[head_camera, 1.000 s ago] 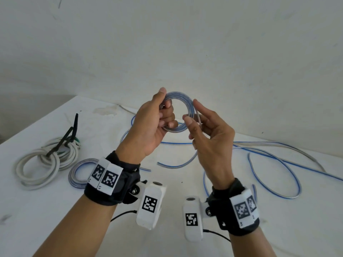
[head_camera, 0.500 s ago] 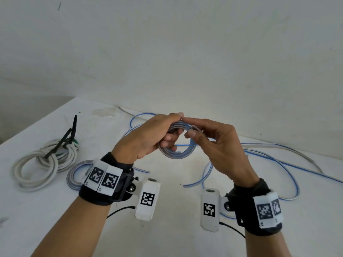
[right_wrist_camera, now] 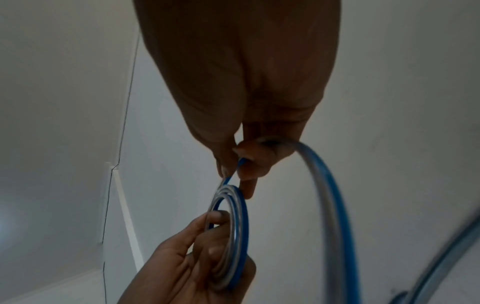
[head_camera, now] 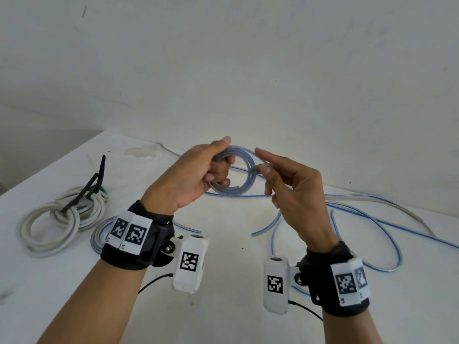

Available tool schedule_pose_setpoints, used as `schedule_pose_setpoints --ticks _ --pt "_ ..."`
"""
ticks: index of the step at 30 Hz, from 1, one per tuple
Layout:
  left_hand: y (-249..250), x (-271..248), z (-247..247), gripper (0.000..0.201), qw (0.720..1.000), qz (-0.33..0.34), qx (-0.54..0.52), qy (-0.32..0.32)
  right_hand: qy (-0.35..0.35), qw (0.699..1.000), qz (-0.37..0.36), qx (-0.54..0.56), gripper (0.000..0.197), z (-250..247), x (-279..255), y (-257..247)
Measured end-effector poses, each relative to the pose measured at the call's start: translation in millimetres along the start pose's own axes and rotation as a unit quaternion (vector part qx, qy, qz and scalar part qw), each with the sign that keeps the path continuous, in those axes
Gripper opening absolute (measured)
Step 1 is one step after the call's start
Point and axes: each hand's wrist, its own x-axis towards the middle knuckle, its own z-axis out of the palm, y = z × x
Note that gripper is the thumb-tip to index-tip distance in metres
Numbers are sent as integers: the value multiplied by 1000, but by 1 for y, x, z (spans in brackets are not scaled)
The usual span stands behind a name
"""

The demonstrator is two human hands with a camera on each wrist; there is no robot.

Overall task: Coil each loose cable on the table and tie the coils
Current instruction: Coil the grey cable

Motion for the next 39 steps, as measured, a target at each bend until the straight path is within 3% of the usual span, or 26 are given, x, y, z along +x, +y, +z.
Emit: schedule_pose_setpoints --ticks 5,9,11,17,19,21,26,32,39 --pt "1 2 3 42 986 32 -159 33 21 994 18 105 34 20 -4 -3" --pt "-7 2 21 38 976 42 -209 42 88 986 11 142 33 32 -6 1" --pt "-8 1 20 37 977 33 -210 31 84 987 -2 137 31 27 -4 1" --pt "-4 -5 14 54 996 -58 1 -68 -59 998 -29 13 30 -11 0 -8" --pt "-7 -6 18 54 992 -60 80 -73 -92 995 -31 -21 33 -15 -1 -10" --pt "-10 -6 20 53 992 -58 89 -70 -94 995 -24 -38 34 -16 -1 -9" --pt "-9 -4 19 52 995 -72 38 -62 -86 996 -13 -36 31 -15 0 -7" --pt "-3 -3 16 50 998 1 -67 -13 8 998 23 56 25 -5 2 -7" --pt "-7 -2 28 47 983 60 -173 26 46 991 15 128 31 21 -3 -8"
